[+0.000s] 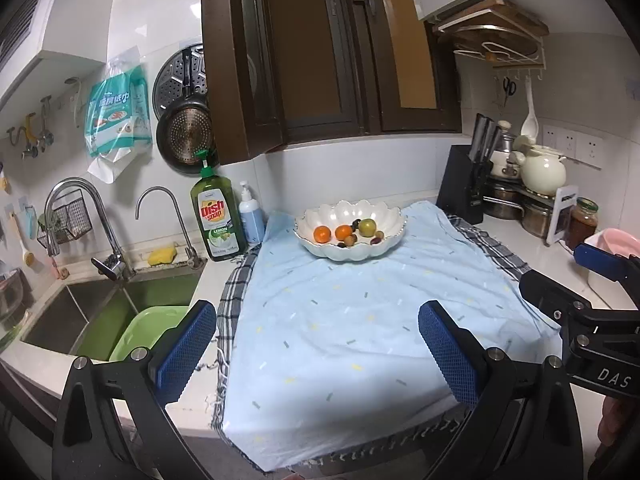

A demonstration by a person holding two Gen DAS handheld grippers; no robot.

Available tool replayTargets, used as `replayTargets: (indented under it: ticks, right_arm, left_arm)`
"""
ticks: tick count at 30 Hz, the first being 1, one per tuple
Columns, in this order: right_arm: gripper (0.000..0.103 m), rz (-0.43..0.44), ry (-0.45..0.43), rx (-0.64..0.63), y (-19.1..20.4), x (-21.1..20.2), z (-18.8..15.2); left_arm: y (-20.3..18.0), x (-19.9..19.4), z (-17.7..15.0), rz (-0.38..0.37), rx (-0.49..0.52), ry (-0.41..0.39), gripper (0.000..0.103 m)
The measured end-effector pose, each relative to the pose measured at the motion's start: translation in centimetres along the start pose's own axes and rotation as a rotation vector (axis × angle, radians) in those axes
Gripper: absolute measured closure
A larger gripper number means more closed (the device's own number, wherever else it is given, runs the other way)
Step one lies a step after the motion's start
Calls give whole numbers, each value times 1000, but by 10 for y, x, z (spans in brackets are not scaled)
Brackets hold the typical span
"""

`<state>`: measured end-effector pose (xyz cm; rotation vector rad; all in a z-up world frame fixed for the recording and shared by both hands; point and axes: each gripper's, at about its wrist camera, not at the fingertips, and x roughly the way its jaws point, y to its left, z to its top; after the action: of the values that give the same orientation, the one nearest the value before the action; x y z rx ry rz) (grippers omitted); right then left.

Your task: Organize fruits

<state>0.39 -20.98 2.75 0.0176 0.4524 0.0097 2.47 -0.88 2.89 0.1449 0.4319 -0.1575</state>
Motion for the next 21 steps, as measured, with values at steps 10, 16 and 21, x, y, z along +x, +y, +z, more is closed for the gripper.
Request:
replayTargets:
  ticks: [10, 16, 21]
  right_arm:
    - [11, -10, -33, -23, 1, -35, -6]
    - [11, -17, -60, -22, 2, -51, -7]
    - [11, -18, -76, -27, 1, -63, -9]
  left_arm:
    - [-3, -37, -5, 9, 10, -37, 0]
    - [-3, -52, -5, -2, 4, -60, 0]
    - [-5, -63, -7, -1, 1, -75, 0]
